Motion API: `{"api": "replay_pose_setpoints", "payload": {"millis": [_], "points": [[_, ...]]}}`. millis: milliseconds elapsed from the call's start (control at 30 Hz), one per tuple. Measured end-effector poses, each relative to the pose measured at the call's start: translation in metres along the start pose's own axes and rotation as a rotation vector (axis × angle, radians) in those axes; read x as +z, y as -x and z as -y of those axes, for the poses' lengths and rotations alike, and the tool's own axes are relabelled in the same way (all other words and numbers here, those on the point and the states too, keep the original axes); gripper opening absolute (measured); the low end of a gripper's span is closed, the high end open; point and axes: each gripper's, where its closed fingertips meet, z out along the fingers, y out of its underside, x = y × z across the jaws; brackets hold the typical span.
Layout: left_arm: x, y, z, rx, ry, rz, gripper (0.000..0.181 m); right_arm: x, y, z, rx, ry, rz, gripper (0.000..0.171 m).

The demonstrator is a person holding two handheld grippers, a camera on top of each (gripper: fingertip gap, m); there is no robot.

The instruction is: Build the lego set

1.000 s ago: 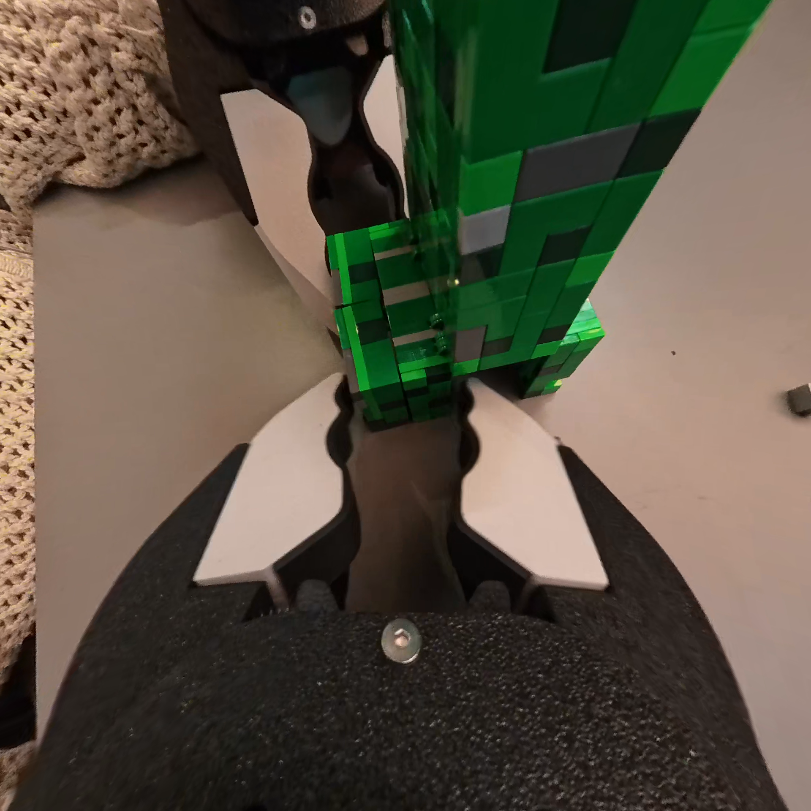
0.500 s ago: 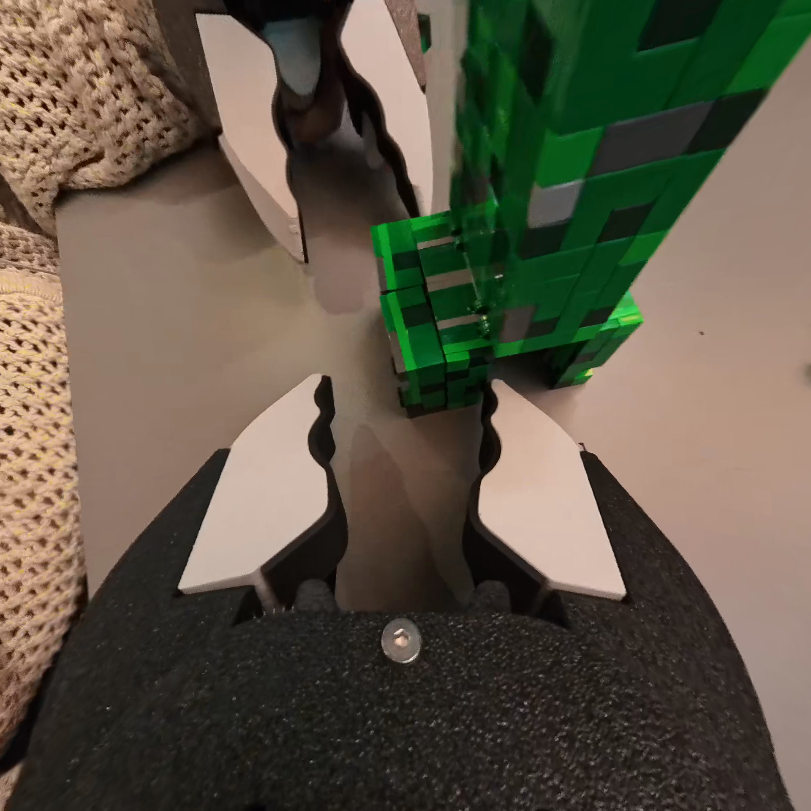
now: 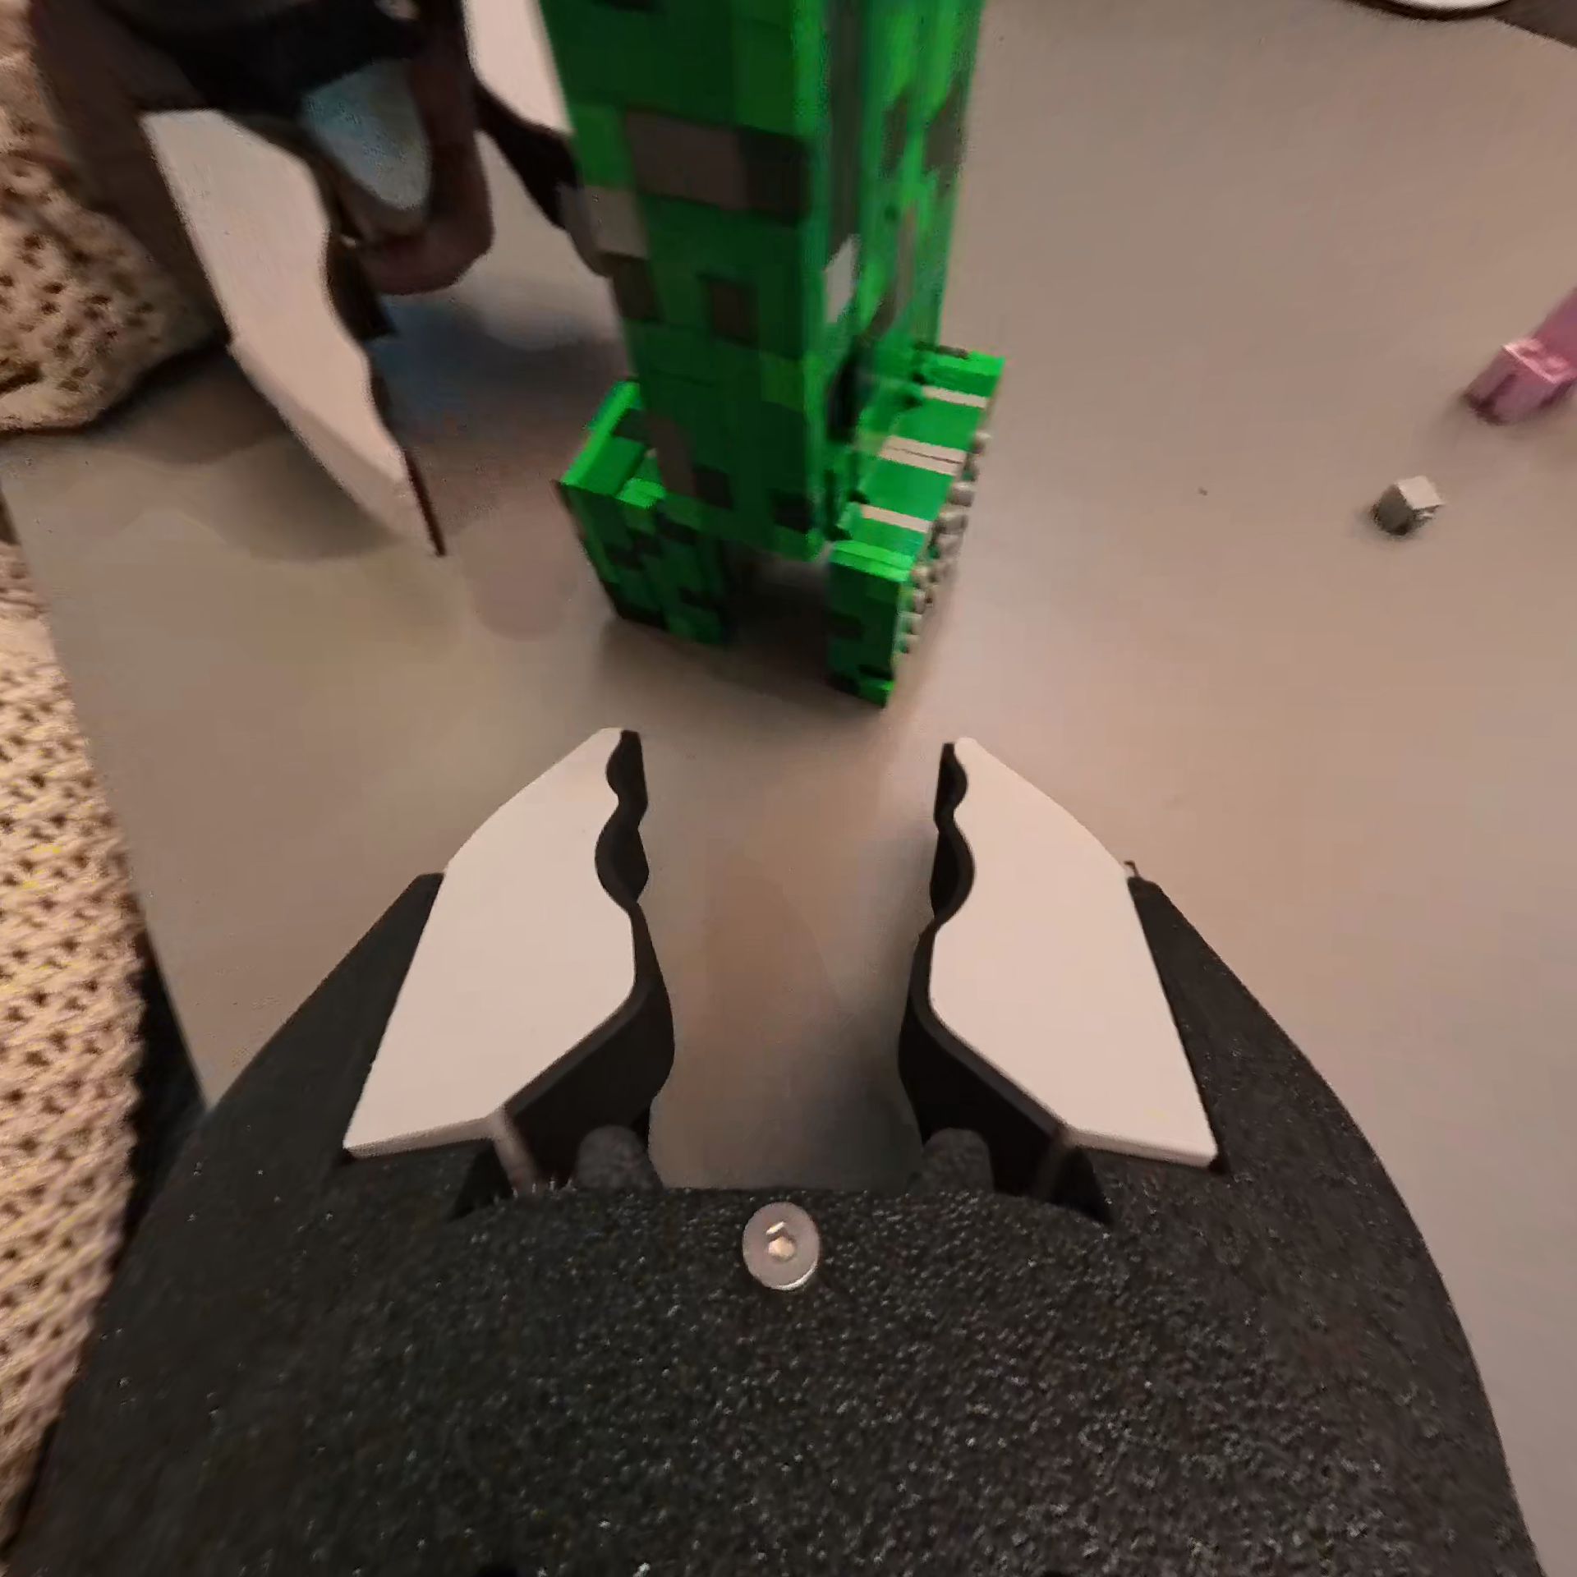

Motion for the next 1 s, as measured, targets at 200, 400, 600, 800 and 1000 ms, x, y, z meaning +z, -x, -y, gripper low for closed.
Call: {"api": "replay_pose_setpoints", "payload": {"millis": [200,400,600,800,1000], "points": [[-0.004,0.004,-0.005,-0.044,-0.024,-0.023,0.098,0.017,-0.012,0.004,-0.012,0.052,0.051,0.067],[-0.017,0.011,-0.016,-0.095,-0.033,-0.056,0.097,0.024,-0.008,0.004,-0.063,0.081,0.075,0.066],[-0.027,0.013,-0.014,-0.104,-0.054,-0.066,0.096,0.024,-0.006,0.004,-0.071,0.079,0.083,0.064],[-0.028,0.014,-0.013,-0.104,-0.064,-0.07,0.096,0.026,-0.004,0.004,-0.089,0.089,0.078,0.063],[-0.033,0.021,-0.013,-0.118,-0.079,-0.056,0.096,0.028,0.027,0.005,-0.114,0.08,0.155,0.065]]}}
